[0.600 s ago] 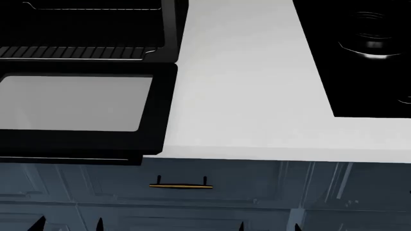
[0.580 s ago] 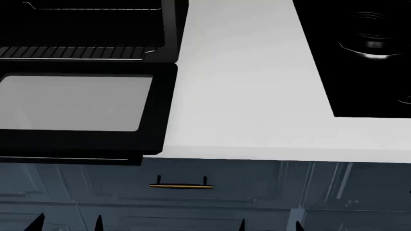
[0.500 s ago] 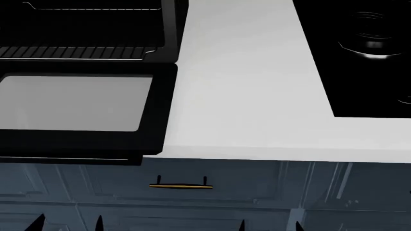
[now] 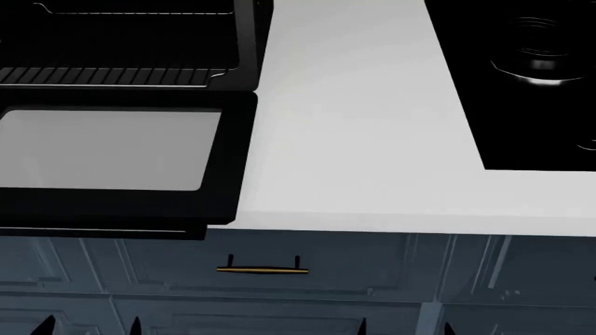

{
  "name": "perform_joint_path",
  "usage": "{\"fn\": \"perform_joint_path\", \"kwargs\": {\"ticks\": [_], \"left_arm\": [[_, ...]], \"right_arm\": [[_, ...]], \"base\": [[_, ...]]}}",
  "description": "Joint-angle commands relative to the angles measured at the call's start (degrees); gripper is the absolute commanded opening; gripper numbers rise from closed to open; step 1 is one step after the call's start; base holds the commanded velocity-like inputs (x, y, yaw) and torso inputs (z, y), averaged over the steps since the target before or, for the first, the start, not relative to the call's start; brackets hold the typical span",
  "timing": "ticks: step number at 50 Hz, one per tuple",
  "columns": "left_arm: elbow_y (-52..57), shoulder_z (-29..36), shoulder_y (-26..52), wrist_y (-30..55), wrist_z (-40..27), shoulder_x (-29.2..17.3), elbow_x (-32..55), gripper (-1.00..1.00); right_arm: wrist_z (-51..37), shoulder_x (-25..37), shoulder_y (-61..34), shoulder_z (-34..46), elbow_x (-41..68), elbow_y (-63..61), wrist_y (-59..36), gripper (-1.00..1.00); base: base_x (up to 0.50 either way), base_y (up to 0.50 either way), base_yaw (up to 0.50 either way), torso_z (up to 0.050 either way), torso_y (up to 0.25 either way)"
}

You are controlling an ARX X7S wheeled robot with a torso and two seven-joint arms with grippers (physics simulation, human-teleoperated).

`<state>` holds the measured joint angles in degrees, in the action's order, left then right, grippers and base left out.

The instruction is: Fully slide the toaster oven bottom rack0 out.

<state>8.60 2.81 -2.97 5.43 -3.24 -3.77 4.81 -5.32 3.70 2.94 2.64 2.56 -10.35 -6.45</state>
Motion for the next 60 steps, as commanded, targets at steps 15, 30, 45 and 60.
{"fn": "perform_joint_path", "kwargs": {"ticks": [15,30,45,60], "left_arm": [[51.37,-12.57,-0.02,49.96,-8.19,-8.50,21.39,1.00],[46.59,-17.04,24.83,56.57,-50.59,-34.77,78.32,1.00],[33.85,-7.99,46.88,59.28,-56.42,-38.92,88.64,1.00],[27.33,-3.78,53.19,60.09,-54.15,-37.54,88.25,1.00]], "right_arm": [[-4.20,6.20,-10.45,-1.44,2.01,-43.81,-51.77,1.00],[-31.60,17.11,-39.44,-11.02,50.03,-47.32,-81.49,1.00],[-43.29,23.45,-57.33,-7.10,66.23,-32.60,-81.86,1.00],[-39.76,25.54,-61.47,-0.35,61.59,-27.86,-76.76,1.00]], "base": [[0.00,0.00,0.00,0.000,0.000],[0.00,0.00,0.00,0.000,0.000],[0.00,0.00,0.00,0.000,0.000],[-0.01,-0.07,0.00,0.000,0.000]]}}
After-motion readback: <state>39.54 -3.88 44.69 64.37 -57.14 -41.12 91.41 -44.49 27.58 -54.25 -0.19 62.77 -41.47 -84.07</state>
